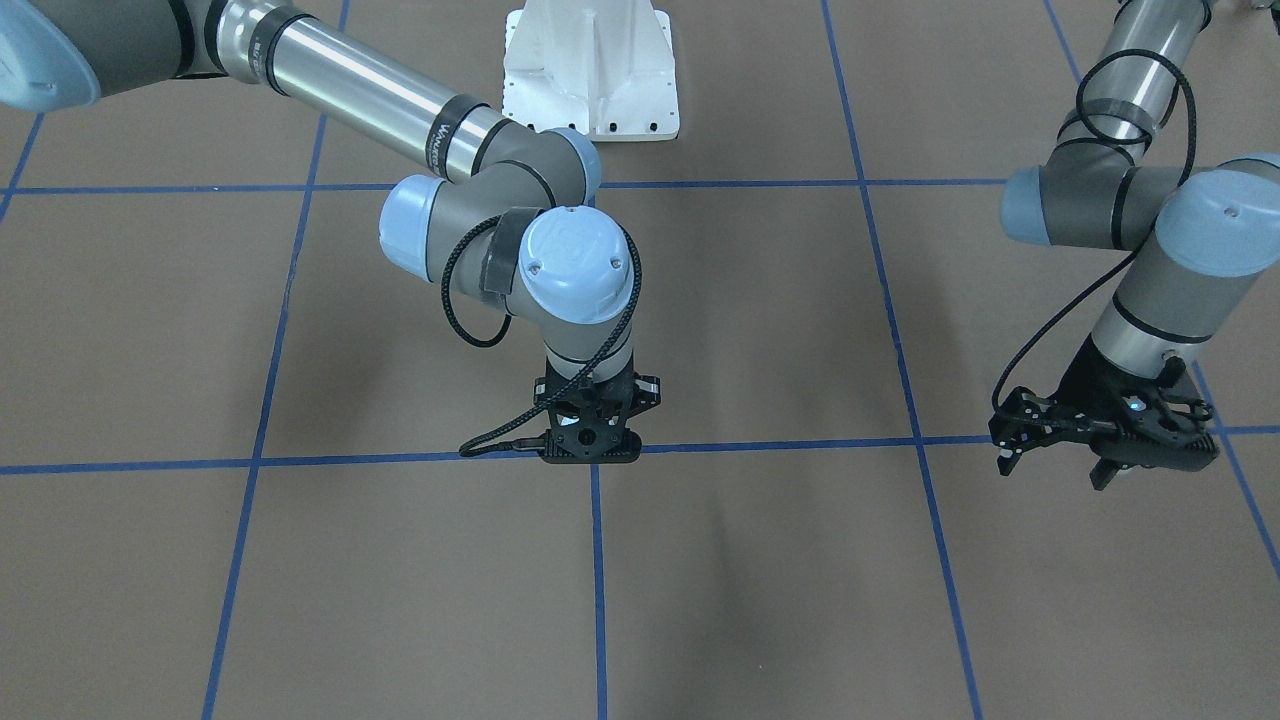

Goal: Place and press bell with both arms
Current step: 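Lift the right gripper off the bell and retract it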

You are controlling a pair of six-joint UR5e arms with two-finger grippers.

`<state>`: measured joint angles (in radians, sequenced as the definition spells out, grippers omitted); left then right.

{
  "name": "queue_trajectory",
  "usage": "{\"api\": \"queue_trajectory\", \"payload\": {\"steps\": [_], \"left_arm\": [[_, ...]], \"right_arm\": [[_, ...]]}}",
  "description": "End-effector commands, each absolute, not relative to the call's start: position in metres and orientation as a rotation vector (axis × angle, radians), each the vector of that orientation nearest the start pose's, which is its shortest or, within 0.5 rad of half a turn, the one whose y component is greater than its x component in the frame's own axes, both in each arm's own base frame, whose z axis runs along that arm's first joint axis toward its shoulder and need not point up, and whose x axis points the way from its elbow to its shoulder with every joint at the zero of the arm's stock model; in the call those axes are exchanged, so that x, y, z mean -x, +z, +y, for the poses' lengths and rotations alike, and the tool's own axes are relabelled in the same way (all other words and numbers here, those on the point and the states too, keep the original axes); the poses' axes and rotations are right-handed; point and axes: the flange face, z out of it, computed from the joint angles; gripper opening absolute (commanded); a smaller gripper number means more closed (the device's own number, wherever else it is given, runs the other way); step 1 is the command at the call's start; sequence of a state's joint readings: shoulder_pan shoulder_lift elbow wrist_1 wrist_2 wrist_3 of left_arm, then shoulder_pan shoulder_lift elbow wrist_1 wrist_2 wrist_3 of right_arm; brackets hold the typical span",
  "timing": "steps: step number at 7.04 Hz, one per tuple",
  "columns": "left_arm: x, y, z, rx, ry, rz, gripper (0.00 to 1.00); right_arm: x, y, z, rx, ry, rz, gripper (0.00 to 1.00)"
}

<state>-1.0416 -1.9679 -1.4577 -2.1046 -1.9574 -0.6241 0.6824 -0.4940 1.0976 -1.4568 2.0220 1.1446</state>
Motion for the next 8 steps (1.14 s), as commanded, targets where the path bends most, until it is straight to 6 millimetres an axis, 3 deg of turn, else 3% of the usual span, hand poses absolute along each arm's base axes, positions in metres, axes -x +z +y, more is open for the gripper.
{"api": "queue_trajectory", "payload": {"steps": [1, 2, 4, 5, 6, 7, 8], "left_arm": [[-0.257, 0.439, -0.63, -0.473, 0.069, 0.745, 1.0], [-0.254, 0.439, -0.629, -0.469, 0.068, 0.748, 1.0], [-0.248, 0.449, -0.629, -0.456, 0.1, 0.73, 1.0], [-0.227, 0.461, -0.63, -0.423, 0.131, 0.724, 1.0], [-0.196, 0.47, -0.636, -0.393, 0.168, 0.714, 1.0], [-0.158, 0.487, -0.64, -0.364, 0.214, 0.684, 1.0], [-0.119, 0.506, -0.642, -0.336, 0.26, 0.643, 1.0]], "right_arm": [[0.545, 0.128, -0.593, 0.048, 0.14, -0.774, 1.0], [0.499, 0.154, -0.605, 0.122, 0.153, -0.786, 1.0], [0.393, 0.234, -0.595, 0.078, 0.093, -0.787, 1.0], [0.335, 0.278, -0.595, 0.033, 0.045, -0.767, 1.0], [0.29, 0.32, -0.587, -0.005, -0.029, -0.744, 1.0], [0.242, 0.356, -0.591, -0.039, -0.083, -0.719, 1.0], [0.192, 0.403, -0.578, -0.065, -0.156, -0.692, 1.0]]}}
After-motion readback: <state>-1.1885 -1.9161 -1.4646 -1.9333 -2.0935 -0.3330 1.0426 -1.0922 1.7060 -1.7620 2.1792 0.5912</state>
